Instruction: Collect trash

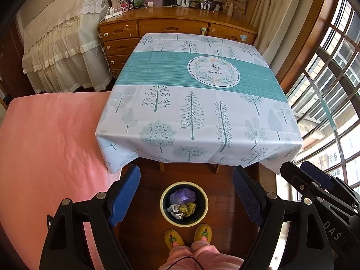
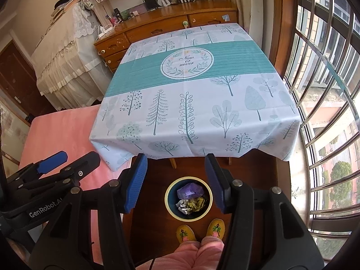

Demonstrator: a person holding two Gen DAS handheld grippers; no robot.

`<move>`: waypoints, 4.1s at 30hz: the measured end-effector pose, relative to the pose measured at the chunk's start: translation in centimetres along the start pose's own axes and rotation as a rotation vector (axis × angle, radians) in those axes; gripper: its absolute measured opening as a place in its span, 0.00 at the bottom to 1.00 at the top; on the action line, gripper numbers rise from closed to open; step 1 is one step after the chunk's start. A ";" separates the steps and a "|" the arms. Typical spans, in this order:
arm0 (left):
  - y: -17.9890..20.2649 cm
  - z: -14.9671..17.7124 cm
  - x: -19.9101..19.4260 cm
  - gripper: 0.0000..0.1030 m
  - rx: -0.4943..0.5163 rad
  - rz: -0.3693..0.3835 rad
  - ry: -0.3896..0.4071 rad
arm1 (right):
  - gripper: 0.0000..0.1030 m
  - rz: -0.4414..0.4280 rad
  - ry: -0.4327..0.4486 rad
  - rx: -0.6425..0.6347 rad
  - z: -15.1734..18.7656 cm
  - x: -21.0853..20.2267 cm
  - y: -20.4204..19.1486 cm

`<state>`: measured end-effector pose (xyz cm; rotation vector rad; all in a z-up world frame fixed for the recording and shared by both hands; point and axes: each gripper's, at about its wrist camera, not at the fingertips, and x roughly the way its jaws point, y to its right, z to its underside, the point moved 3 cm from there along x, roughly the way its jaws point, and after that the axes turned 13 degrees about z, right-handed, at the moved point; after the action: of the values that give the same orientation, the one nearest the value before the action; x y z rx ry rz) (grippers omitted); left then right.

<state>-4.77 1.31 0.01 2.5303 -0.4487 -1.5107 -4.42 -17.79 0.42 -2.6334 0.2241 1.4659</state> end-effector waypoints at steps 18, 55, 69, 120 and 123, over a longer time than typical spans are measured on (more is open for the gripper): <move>-7.3 3.2 -8.2 0.77 -0.219 -0.249 0.174 | 0.49 -0.133 -0.019 -0.154 -3.9 1.1 -5.4; -48.8 5.3 2.7 0.77 -0.625 -0.399 0.039 | 0.52 0.365 0.066 0.078 -34.7 47.7 -35.6; -48.4 4.6 3.4 0.77 -0.588 -0.383 0.065 | 0.86 0.374 0.098 0.095 -37.1 50.8 -36.3; -33.3 12.8 19.6 0.77 -0.143 -0.329 0.054 | 0.98 0.175 0.113 -0.220 -29.4 46.2 -37.6; -32.1 10.4 17.6 0.77 -0.145 -0.305 0.076 | 0.98 0.175 0.113 -0.220 -29.4 46.2 -37.6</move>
<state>-0.54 25.82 -28.74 2.6175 0.0605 -1.4703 51.13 10.74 -22.26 -2.9446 0.3296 1.4698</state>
